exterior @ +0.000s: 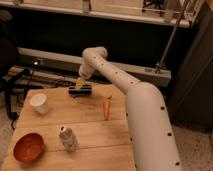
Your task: Place the eraser in the ceramic cup
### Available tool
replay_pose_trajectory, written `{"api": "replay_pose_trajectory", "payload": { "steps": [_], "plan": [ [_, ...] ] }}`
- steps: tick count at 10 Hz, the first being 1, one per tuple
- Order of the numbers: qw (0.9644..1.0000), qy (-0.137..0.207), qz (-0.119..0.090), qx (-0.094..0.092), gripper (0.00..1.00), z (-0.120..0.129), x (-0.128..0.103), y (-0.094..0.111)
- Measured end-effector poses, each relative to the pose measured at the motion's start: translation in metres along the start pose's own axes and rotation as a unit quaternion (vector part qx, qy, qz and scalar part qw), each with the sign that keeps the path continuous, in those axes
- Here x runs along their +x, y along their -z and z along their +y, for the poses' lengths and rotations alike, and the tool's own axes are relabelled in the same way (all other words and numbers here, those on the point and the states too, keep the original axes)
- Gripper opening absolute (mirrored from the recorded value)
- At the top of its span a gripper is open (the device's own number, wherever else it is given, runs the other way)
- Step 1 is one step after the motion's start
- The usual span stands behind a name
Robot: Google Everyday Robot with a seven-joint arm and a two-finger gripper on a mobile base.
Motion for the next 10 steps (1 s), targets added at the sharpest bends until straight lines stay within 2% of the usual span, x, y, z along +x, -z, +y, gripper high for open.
{"api": "replay_pose_trajectory", "payload": {
  "steps": [5, 10],
  "plan": [
    [0.9996, 0.026, -0.008, 0.009, 0.80, -0.014, 0.006, -0.024],
    [0.9994, 0.028, -0.010, 0.017, 0.80, -0.014, 0.011, -0.048]
  ]
}}
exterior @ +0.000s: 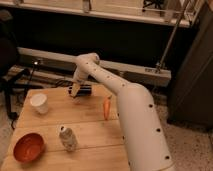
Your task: Place the eraser in the ceramic cup
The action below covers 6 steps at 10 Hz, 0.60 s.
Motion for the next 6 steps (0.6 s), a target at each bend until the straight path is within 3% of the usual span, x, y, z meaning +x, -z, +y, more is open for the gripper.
{"api": "replay_pose_trajectory", "payload": {
  "steps": [6],
  "plan": [
    [0.9999, 0.002, -0.003, 0.010, 0.80, 0.003, 0.003, -0.015]
  ]
}}
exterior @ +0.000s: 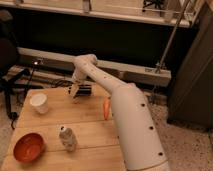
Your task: Place the eraser in the ceramic cup
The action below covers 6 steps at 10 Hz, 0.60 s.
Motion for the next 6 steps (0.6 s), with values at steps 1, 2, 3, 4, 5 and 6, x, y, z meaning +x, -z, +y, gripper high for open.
{"api": "replay_pose_trajectory", "payload": {
  "steps": [1, 2, 3, 4, 5, 6],
  "plan": [
    [1.0000, 0.001, 0.001, 0.000, 0.80, 0.0005, 0.0021, -0.0006],
    [1.0000, 0.002, 0.002, 0.000, 0.77, 0.0012, 0.0032, -0.0006],
    [1.0000, 0.002, 0.002, 0.001, 0.69, 0.0018, 0.0047, -0.0005],
    [1.0000, 0.003, 0.001, 0.002, 0.57, 0.0024, 0.0051, -0.0005],
    [1.0000, 0.002, 0.000, 0.004, 0.52, 0.0028, 0.0050, -0.0004],
    [1.0000, 0.002, -0.001, 0.006, 0.52, 0.0027, 0.0039, -0.0007]
  ]
}}
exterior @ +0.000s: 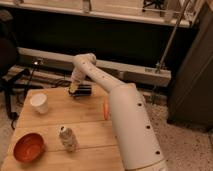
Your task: Place the eraser in the ceramic cup
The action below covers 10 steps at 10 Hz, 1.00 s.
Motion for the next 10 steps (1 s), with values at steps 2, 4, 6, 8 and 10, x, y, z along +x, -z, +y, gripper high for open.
{"api": "replay_pose_trajectory", "payload": {
  "steps": [2, 4, 6, 8, 10],
  "plan": [
    [1.0000, 0.001, -0.005, 0.005, 0.52, 0.000, -0.003, 0.000],
    [0.9999, 0.002, -0.010, 0.009, 0.52, -0.001, -0.007, -0.002],
    [0.9998, 0.002, -0.016, 0.014, 0.52, -0.002, -0.010, -0.004],
    [0.9996, 0.003, -0.022, 0.019, 0.52, -0.003, -0.012, -0.006],
    [0.9994, 0.004, -0.026, 0.021, 0.52, -0.003, -0.014, -0.007]
  ]
}}
